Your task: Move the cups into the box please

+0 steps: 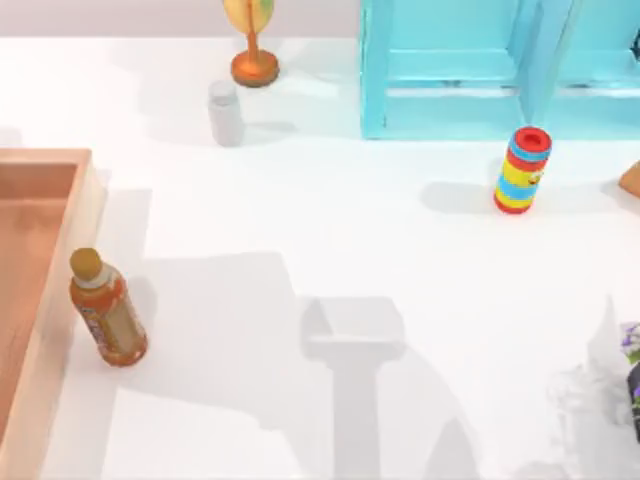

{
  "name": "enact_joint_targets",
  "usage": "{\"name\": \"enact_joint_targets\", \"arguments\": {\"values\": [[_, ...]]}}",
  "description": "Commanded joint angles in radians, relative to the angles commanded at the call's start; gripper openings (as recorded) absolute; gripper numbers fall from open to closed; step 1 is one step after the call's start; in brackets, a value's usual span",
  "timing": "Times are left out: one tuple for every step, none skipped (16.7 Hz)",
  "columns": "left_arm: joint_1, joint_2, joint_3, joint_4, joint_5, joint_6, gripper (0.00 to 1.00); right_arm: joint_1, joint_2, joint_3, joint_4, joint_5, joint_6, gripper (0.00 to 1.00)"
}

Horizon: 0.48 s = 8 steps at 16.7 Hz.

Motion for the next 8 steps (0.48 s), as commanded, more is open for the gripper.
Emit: {"name": "enact_joint_targets", "arguments": {"values": [[0.000,-0.001,-0.014,0.014,0.001,0.001,0.00,0.000,0.000,0.000,0.000,0.000,0.000,1.00],[0.002,-0.001,-0.038,0.038,0.001,0.001,0.00,0.000,0.000,0.000,0.000,0.000,0.000,1.00],[0.003,-0.001,-0.069,0.070,-0.001,0.002,0.00,0.000,0.000,0.000,0.000,0.000,0.000,1.00],[0.004,0.000,-0.108,0.110,-0.001,0.001,0.00,0.000,0.000,0.000,0.000,0.000,0.000,1.00],[0.006,0.000,-0.149,0.155,0.000,0.001,0.00,0.000,0.000,0.000,0.000,0.000,0.000,1.00],[0.007,0.001,-0.189,0.194,0.000,0.003,0.00,0.000,0.000,0.000,0.000,0.000,0.000,1.00],[0.007,0.003,-0.218,0.223,0.000,0.003,0.00,0.000,0.000,0.000,0.000,0.000,0.000,1.00],[0.009,0.005,-0.236,0.241,0.000,0.004,0.00,0.000,0.000,0.000,0.000,0.000,0.000,1.00]]}}
